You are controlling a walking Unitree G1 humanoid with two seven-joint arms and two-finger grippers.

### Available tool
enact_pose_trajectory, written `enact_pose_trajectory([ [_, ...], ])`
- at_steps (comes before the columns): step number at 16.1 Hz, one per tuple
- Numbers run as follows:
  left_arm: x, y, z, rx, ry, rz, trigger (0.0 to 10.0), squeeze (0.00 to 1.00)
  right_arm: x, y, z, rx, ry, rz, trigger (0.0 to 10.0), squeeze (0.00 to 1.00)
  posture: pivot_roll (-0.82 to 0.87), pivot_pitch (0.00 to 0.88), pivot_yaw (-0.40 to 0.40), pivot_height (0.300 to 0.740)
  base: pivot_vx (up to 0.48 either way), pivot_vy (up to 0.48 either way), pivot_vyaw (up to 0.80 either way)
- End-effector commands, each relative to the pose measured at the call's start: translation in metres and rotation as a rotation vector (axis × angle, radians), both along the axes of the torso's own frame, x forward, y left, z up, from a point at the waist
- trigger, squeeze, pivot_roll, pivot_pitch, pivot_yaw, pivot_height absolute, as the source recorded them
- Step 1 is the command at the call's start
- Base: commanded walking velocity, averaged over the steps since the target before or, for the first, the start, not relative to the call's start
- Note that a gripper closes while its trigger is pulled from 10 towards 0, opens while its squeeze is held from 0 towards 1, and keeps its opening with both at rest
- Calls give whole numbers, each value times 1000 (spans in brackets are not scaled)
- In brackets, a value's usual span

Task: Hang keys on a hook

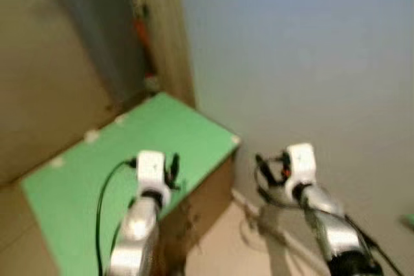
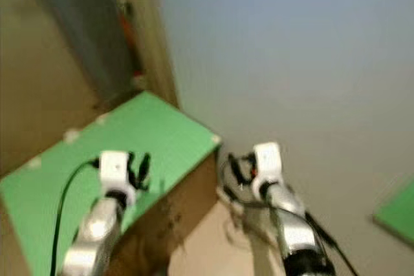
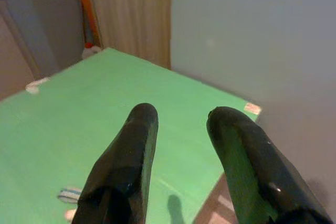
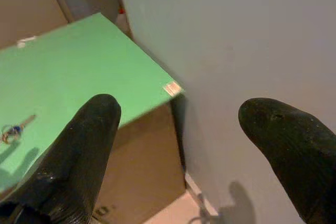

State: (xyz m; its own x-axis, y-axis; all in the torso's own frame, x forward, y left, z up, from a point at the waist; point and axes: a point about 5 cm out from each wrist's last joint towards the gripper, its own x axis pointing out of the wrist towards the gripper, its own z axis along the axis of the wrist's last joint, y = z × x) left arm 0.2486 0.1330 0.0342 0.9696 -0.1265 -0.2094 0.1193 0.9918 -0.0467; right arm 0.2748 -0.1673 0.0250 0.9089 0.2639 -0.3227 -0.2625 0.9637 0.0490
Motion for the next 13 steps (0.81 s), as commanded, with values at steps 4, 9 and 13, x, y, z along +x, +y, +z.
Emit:
enact_pose_trajectory([
  [4,2,12,3,15,-10,48,10000,0,7,15,7,11,-31,58,10000,0,-160,0,69,740,455,0,600],
  [9,0,12,4,21,-13,76,10000,0,7,16,7,44,-25,49,10000,0,-152,6,64,740,284,0,480],
  [13,-5,-2,-6,36,71,-21,10000,0,4,17,4,33,-15,68,10000,0,-152,26,60,740,0,0,0],
])
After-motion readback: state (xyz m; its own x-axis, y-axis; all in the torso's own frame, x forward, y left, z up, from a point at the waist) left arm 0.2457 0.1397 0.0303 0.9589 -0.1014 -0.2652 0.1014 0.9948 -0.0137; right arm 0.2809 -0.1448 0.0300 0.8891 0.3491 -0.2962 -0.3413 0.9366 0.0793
